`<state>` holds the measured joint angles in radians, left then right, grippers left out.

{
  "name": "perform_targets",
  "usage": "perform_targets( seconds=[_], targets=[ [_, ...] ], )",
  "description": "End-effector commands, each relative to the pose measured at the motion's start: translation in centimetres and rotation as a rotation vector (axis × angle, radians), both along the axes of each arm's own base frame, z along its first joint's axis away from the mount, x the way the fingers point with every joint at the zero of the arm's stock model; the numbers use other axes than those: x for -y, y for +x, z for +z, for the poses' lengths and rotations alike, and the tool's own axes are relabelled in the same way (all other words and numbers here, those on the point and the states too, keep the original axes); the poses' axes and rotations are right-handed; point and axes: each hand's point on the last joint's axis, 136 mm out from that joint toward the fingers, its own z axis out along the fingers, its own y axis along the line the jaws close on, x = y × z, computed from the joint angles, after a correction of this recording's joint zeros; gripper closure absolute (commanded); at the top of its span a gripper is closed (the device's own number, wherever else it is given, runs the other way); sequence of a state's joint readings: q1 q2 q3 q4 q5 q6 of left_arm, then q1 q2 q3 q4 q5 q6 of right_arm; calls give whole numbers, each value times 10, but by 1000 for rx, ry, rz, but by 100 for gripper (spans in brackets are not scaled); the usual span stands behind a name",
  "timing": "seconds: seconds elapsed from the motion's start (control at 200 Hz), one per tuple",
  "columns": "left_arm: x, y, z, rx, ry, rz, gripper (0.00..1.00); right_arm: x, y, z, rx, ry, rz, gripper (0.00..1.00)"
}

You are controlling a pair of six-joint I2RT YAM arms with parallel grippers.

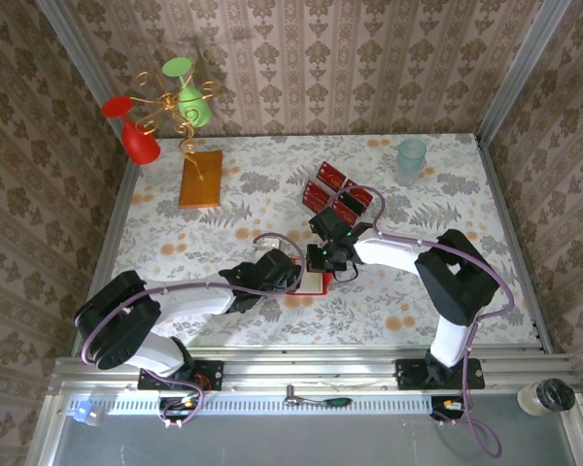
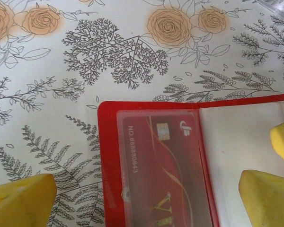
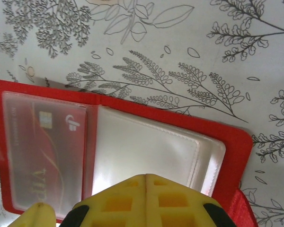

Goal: Put the credit cards into the card holder
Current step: Turn over the card slot at the card holder.

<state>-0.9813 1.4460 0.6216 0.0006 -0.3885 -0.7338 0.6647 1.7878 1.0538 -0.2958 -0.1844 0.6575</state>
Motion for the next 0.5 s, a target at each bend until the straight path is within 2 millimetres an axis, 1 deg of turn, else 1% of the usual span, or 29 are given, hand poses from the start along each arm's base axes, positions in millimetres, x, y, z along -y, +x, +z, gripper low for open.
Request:
perform_targets(
  seconds=[0.0,0.28,0.39,0.495],
  targets=[
    [1,-2,-6,-6,6,-8,0,9,4,-5,1,-48,-9,100],
    [2,-3,-9,-8,8,-16,0,19,7,1,21,-43,-29,100],
    [2,-3,-11,-11,10,-16,0,19,7,-2,14,-46,-24,100],
    [2,-3,-12,-13,14,-19,0,17,5,-8,-6,-42,-16,100]
  ],
)
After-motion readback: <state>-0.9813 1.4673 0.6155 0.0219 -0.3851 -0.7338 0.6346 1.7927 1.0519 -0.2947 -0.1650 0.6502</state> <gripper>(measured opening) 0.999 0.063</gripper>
